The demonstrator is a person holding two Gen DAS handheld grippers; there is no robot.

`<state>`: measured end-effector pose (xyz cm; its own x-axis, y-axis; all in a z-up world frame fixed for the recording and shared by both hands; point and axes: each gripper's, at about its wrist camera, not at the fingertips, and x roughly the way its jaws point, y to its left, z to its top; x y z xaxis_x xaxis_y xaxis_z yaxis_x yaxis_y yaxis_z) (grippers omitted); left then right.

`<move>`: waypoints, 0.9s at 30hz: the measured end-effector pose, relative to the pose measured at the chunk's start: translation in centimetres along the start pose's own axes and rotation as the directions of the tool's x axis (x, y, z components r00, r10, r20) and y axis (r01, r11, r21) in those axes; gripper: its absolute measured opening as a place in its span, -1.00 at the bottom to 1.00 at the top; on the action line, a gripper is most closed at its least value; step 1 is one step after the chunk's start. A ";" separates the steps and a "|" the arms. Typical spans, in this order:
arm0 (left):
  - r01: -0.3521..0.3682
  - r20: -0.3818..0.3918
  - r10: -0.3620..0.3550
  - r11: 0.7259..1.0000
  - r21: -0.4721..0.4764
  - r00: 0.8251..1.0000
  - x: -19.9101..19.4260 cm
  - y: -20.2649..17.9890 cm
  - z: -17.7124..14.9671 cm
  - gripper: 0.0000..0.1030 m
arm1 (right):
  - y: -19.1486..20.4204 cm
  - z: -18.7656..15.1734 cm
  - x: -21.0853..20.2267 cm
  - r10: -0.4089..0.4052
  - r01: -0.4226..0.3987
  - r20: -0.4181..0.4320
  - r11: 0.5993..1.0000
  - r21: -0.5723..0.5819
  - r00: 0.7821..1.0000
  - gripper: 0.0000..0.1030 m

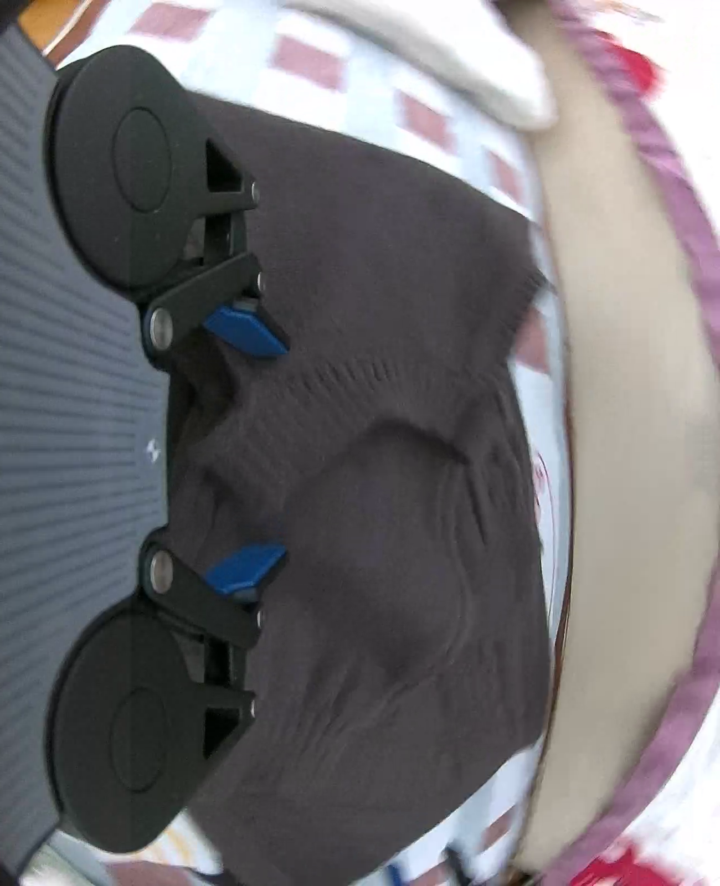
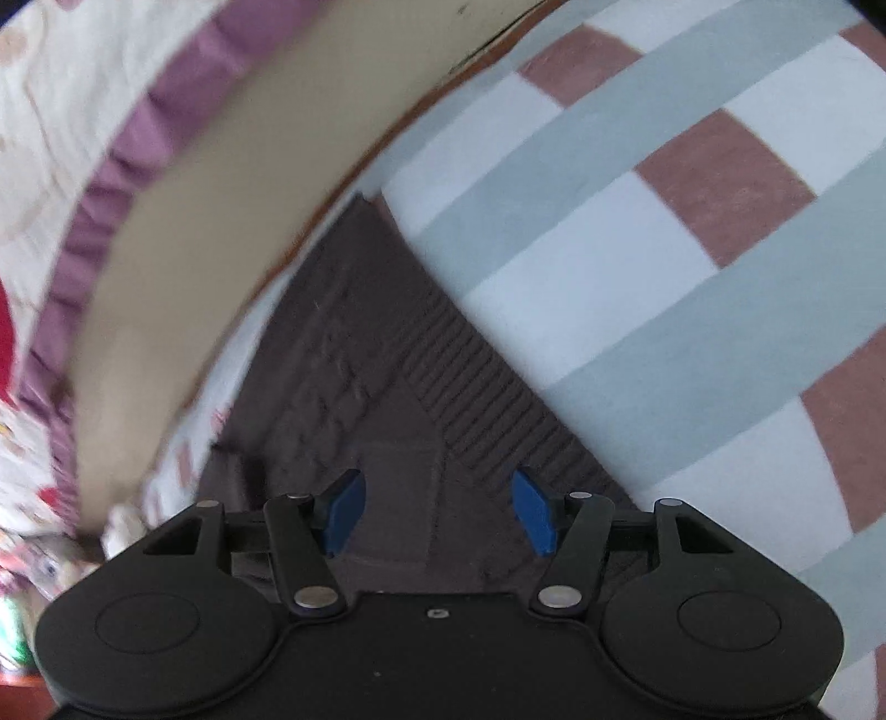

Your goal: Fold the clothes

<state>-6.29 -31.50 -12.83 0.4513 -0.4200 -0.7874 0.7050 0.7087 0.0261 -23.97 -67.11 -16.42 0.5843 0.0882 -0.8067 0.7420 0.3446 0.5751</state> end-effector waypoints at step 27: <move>-0.009 0.079 0.010 1.000 -0.018 0.997 -4.1 3.9 3.5 0.49 | 14.4 -6.0 0.2 0.451 -0.494 -0.206 0.754 -0.434 0.869 -0.72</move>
